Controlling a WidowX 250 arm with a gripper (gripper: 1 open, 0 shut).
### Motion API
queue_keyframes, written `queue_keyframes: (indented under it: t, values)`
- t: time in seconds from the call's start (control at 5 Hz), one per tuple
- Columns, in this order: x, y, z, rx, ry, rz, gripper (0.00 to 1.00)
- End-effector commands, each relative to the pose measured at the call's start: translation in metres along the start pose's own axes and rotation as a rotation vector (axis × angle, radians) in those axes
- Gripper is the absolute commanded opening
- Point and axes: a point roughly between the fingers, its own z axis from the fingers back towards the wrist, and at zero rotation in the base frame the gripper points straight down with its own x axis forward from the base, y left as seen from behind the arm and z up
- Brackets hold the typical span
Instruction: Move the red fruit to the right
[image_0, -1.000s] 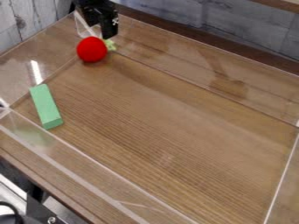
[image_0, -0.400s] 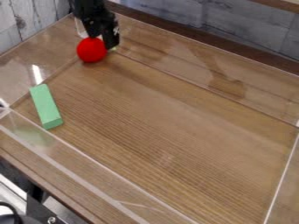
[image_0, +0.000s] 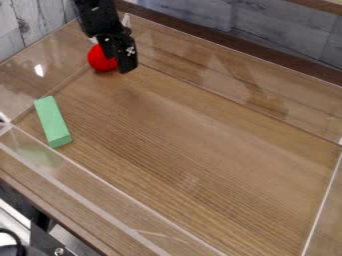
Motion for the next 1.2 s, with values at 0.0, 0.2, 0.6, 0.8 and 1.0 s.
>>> queue_keyframes:
  t: [0.0, 0.2, 0.6, 0.8, 1.0]
  values:
    - [-0.004, -0.001, 0.027, 0.031, -0.054, 0.033, 0.00]
    - [-0.004, -0.002, 0.034, 0.023, -0.050, 0.056, 0.00]
    - [0.007, -0.020, 0.046, -0.001, -0.070, 0.050, 0.00]
    - [0.009, -0.013, 0.039, -0.008, -0.067, 0.073, 0.00]
    - [0.013, 0.008, 0.024, -0.011, -0.056, 0.109, 1.00]
